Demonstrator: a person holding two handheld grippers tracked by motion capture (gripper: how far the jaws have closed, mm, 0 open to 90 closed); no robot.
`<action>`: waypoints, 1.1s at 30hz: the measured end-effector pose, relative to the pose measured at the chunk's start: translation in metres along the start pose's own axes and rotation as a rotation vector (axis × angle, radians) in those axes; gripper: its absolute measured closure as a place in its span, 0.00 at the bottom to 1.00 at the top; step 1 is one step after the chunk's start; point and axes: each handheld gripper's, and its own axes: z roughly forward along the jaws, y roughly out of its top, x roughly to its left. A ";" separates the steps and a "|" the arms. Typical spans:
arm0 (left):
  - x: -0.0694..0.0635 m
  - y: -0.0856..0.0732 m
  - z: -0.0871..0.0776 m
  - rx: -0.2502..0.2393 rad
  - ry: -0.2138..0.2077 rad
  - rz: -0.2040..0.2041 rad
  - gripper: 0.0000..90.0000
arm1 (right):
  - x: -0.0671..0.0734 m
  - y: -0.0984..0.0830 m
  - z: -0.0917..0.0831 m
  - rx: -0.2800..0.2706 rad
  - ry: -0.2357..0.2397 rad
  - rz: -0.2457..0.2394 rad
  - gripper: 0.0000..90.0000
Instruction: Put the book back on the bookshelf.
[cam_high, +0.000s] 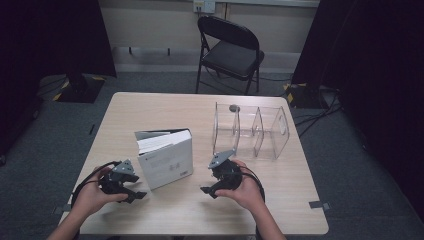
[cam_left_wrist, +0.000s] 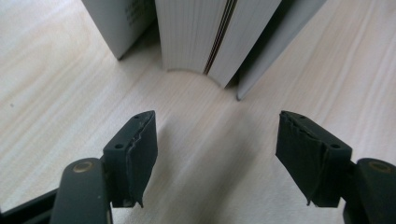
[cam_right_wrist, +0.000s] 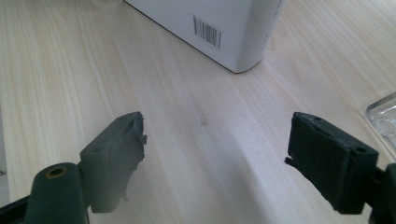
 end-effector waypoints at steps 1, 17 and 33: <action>0.000 -0.001 0.002 -0.008 -0.004 -0.016 0.32 | 0.000 0.001 -0.001 0.001 0.000 0.004 0.20; -0.003 -0.009 0.012 -0.078 0.029 0.045 0.17 | -0.004 0.028 -0.011 0.015 0.029 -0.047 0.22; 0.000 -0.017 0.022 -0.177 0.023 0.058 0.01 | -0.011 0.054 -0.023 0.019 0.045 -0.063 0.22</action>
